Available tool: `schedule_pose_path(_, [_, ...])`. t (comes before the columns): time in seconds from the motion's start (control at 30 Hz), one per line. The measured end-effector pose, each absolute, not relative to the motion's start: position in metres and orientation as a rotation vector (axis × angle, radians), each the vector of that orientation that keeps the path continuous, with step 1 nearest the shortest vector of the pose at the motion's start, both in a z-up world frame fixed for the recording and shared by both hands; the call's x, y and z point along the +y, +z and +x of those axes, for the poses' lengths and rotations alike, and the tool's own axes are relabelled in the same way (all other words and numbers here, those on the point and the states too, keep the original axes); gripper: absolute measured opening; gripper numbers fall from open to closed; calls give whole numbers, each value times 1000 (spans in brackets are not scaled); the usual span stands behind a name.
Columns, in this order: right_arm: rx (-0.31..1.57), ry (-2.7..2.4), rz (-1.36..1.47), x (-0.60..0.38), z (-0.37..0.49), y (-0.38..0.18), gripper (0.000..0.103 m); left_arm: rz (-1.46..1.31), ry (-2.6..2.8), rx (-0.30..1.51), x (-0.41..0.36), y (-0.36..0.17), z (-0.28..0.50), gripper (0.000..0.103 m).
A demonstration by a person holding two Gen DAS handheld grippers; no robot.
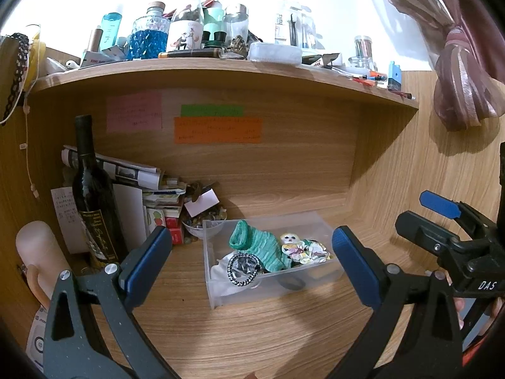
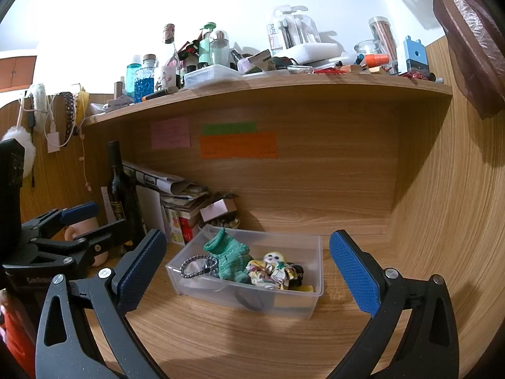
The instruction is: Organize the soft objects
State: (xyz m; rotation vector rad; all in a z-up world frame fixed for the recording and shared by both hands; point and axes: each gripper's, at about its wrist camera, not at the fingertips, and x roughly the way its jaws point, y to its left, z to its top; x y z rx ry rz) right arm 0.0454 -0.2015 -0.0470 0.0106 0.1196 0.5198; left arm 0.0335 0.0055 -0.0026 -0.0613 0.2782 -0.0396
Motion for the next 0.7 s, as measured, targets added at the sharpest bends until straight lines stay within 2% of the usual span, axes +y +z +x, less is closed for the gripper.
schedule_pose_path(0.7, [130, 531, 4, -199, 47, -50, 103, -63, -50, 290, 6, -5, 35, 103])
